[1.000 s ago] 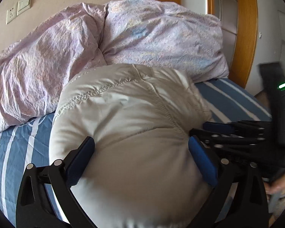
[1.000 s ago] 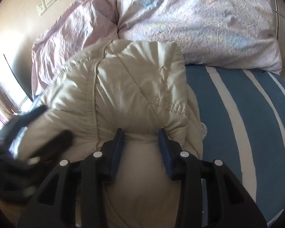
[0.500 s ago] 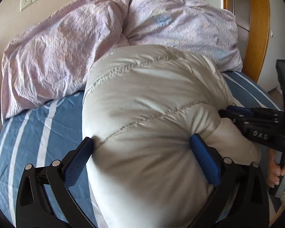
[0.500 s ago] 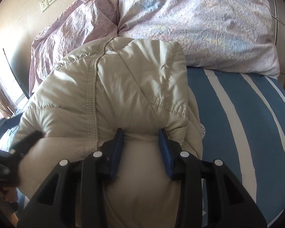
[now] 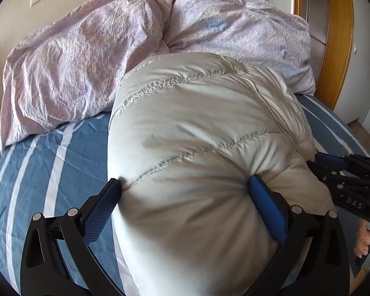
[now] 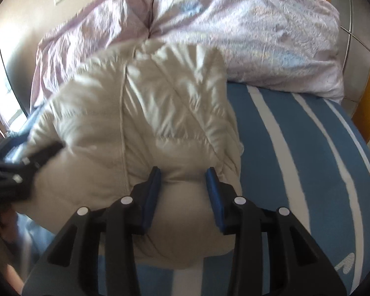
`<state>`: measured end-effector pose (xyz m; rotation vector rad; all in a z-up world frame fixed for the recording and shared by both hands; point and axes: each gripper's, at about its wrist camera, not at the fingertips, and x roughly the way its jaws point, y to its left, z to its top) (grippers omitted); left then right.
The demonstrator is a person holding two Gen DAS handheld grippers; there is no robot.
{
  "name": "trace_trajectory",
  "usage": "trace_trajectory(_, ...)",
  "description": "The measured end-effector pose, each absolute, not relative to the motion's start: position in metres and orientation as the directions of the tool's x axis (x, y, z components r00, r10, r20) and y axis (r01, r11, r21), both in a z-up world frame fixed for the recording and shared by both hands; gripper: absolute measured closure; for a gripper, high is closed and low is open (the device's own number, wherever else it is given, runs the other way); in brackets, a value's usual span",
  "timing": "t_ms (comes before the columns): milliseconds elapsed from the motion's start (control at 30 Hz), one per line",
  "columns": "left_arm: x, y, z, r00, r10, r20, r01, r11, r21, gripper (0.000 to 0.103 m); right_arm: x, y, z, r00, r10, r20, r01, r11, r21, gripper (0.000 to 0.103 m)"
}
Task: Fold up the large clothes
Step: 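Release the jacket bundle and lift both grippers away from it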
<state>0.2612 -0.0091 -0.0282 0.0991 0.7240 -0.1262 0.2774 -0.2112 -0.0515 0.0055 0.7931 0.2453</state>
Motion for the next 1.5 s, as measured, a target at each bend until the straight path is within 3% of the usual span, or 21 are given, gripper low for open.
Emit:
trace_trajectory(167,0.243,-0.004,-0.014,0.757,-0.072,-0.649,0.122,0.992,0.031,0.001,0.263,-0.219,-0.030,0.679,0.236,-0.695,-0.182,0.971,0.152,0.063)
trace_trajectory(467,0.231,0.001,-0.021,0.751,-0.052,-0.659,0.123,0.991,0.061,0.001,0.260,-0.210,-0.045,0.669,0.179,-0.722,-0.173,0.981,0.082,0.061)
trace_trajectory(767,0.238,0.010,-0.031,0.734,-0.109,-0.670,0.098,0.994,-0.055,0.001,0.272,-0.210,-0.051,0.667,0.172,-0.725,-0.168,0.983,0.079,0.058)
trace_trajectory(867,0.226,0.021,-0.022,0.743,-0.128,-0.656,0.081,0.991,-0.102,0.001,0.264,-0.220,-0.040,0.677,0.173,-0.715,-0.142,0.984,0.104,0.047)
trace_trajectory(933,0.217,0.024,-0.016,0.760,-0.111,-0.641,0.072,0.994,-0.087,0.001,0.257,-0.225,-0.031,0.696,0.164,-0.699,-0.120,0.986,0.112,0.029)
trace_trajectory(1100,0.197,0.027,-0.003,0.782,-0.078,-0.618,0.059,0.997,-0.052,0.001,0.230,-0.231,-0.002,0.769,0.131,-0.626,-0.072,0.990,0.118,0.002)
trace_trajectory(1267,0.184,0.031,0.004,0.771,-0.074,-0.632,0.037,0.997,-0.072,0.001,0.213,-0.228,0.016,0.788,0.055,-0.613,-0.023,0.998,0.060,0.002)
trace_trajectory(1500,0.165,0.025,0.006,0.746,-0.037,-0.664,0.001,0.999,-0.054,0.001,0.186,-0.223,0.022,0.791,0.117,-0.601,-0.071,0.993,0.099,0.002)
